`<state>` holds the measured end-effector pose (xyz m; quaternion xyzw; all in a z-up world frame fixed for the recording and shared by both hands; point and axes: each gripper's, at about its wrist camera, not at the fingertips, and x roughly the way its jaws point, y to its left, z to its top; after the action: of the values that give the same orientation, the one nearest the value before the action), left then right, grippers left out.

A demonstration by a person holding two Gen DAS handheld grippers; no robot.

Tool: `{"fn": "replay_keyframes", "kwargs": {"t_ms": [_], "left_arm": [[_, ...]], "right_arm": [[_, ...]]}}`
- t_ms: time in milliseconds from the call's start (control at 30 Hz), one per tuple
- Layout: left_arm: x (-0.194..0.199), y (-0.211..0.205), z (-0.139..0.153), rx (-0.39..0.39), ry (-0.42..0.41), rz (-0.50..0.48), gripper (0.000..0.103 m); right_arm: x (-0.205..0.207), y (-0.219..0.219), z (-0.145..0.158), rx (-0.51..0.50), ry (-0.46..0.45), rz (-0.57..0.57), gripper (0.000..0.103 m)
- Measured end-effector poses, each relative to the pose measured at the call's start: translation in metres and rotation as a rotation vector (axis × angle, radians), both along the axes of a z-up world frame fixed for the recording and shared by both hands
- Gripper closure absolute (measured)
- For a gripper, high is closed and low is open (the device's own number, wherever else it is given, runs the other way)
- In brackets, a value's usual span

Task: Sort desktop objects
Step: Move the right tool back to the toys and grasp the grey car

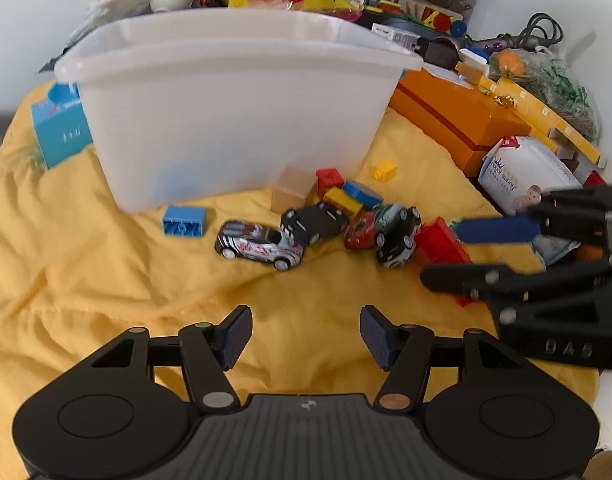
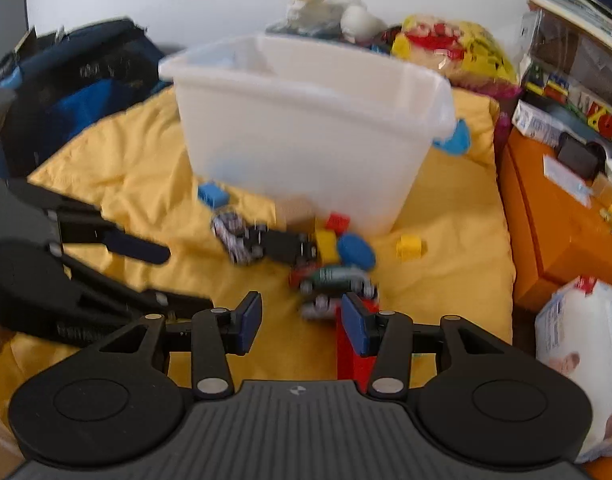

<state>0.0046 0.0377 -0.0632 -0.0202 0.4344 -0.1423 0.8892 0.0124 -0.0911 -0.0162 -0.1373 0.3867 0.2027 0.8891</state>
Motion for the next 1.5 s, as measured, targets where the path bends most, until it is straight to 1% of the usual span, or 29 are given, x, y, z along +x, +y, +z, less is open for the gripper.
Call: {"fn": "replay_keyframes", "kwargs": {"t_ms": [100,200,300,367,400,433,467,533,600,667,733,800,867,933,1000,1067,1133,1167,1200,1233,1267,1333,1367,1500], "left_arm": [[0.001,0.001,-0.002,0.008,-0.001,-0.001,0.040],[0.004,0.000,-0.001,0.010,-0.010,0.005,0.040],[0.011,-0.004,0.005,0.019,-0.038,-0.028,0.040],[0.017,-0.010,0.014,0.050,-0.078,-0.051,0.041],[0.019,-0.013,0.019,0.064,-0.104,-0.060,0.041],[0.022,-0.015,0.024,0.067,-0.124,-0.072,0.041],[0.024,-0.017,0.028,0.066,-0.135,-0.092,0.041],[0.027,-0.023,0.031,0.088,-0.154,-0.161,0.041],[0.034,-0.031,0.031,0.135,-0.165,-0.214,0.041],[0.040,-0.036,0.034,0.150,-0.175,-0.227,0.042],[0.043,-0.037,0.039,0.141,-0.185,-0.232,0.047],[0.044,-0.037,0.041,0.142,-0.200,-0.221,0.047],[0.045,-0.034,0.038,0.133,-0.185,-0.221,0.047],[0.045,-0.030,0.035,0.130,-0.166,-0.232,0.047],[0.042,-0.029,0.033,0.147,-0.162,-0.245,0.047],[0.040,-0.027,0.031,0.150,-0.155,-0.257,0.047],[0.038,-0.026,0.029,0.151,-0.147,-0.263,0.047],[0.038,-0.026,0.028,0.151,-0.146,-0.267,0.047],[0.038,-0.026,0.028,0.152,-0.146,-0.271,0.047],[0.038,-0.027,0.029,0.149,-0.148,-0.279,0.047],[0.038,-0.027,0.029,0.144,-0.149,-0.288,0.047],[0.041,-0.031,0.028,0.127,-0.138,-0.315,0.047],[0.044,-0.034,0.027,0.117,-0.132,-0.331,0.047],[0.060,-0.053,0.016,0.108,-0.105,-0.388,0.047]], "right_arm": [[-0.007,-0.004,-0.009,0.002,0.032,-0.005,0.056],[-0.010,-0.006,-0.015,-0.007,0.031,-0.007,0.057],[-0.003,-0.006,-0.017,0.013,0.052,-0.045,0.058],[-0.002,-0.007,-0.018,0.037,0.063,-0.047,0.059],[0.000,-0.008,-0.020,0.061,0.078,-0.051,0.059],[0.003,-0.011,-0.023,0.096,0.094,-0.066,0.062],[0.006,-0.014,-0.026,0.138,0.113,-0.099,0.062],[0.016,-0.023,-0.032,0.217,0.169,-0.195,0.061],[0.022,-0.035,-0.036,0.297,0.210,-0.286,0.062],[0.026,-0.046,-0.036,0.371,0.214,-0.376,0.062],[0.032,-0.049,-0.036,0.397,0.220,-0.423,0.061],[0.039,-0.051,-0.038,0.431,0.232,-0.442,0.062],[0.046,-0.050,-0.041,0.455,0.253,-0.450,0.060],[0.048,-0.050,-0.045,0.471,0.267,-0.462,0.058],[0.046,-0.048,-0.044,0.461,0.253,-0.459,0.059],[0.041,-0.046,-0.042,0.442,0.226,-0.423,0.071],[0.036,-0.045,-0.042,0.431,0.218,-0.403,0.075],[0.034,-0.046,-0.041,0.427,0.217,-0.400,0.082],[0.032,-0.046,-0.041,0.423,0.220,-0.398,0.087],[0.031,-0.047,-0.041,0.393,0.220,-0.403,0.091],[0.030,-0.049,-0.043,0.370,0.220,-0.408,0.091],[0.026,-0.057,-0.049,0.364,0.237,-0.416,0.091],[0.024,-0.061,-0.051,0.369,0.248,-0.421,0.095],[0.021,-0.066,-0.051,0.370,0.257,-0.428,0.094]]}}
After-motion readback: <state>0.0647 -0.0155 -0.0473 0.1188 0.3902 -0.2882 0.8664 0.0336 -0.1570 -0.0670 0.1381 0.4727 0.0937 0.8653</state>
